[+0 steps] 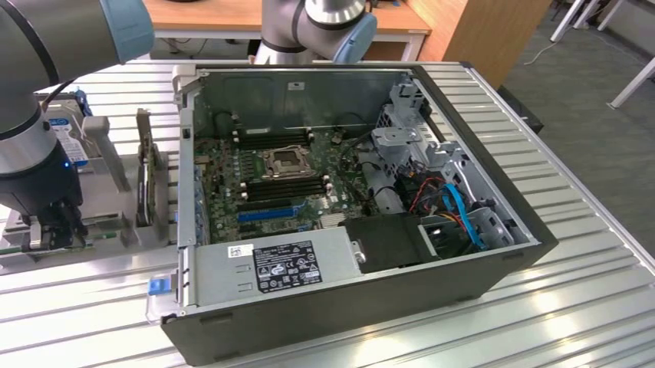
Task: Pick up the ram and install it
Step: 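Pick up the ram and move it above insertion slot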
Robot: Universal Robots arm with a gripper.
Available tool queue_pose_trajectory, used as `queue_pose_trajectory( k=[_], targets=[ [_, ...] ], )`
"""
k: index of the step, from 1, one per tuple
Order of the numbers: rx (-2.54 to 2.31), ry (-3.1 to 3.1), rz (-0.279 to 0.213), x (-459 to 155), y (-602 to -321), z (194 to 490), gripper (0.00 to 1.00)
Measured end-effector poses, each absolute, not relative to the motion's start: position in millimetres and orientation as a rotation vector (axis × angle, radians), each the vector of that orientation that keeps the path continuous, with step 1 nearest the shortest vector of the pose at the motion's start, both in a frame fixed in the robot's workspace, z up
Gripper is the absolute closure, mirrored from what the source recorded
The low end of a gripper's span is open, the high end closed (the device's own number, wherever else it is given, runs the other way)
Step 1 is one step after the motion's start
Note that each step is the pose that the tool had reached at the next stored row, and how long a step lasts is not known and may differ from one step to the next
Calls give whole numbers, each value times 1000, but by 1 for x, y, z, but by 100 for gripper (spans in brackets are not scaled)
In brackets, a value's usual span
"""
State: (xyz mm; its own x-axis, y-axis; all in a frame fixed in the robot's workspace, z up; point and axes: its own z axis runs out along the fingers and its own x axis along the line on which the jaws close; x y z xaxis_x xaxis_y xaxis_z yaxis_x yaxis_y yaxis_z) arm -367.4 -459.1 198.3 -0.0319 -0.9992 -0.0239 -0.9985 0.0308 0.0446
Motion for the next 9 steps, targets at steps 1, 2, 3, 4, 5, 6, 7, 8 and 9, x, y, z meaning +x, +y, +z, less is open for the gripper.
queue_pose_trajectory(
  k=[1,2,3,4,5,6,7,8,9],
  targets=[
    [2176,-2245,-76,-367,-459,198,77],
    [2176,-2245,-76,-367,-459,198,77],
    [2176,-2245,-76,-367,-459,198,77],
    [2176,-2245,-76,-367,-459,198,77],
    [2176,-2245,-76,-367,-459,198,77],
    [2176,-2245,-76,-367,-459,198,79],
    [2176,-2245,-76,-367,-459,198,79],
    [2176,-2245,-76,-367,-459,198,86],
    [2176,-2245,-76,-367,-459,198,86]
  ],
)
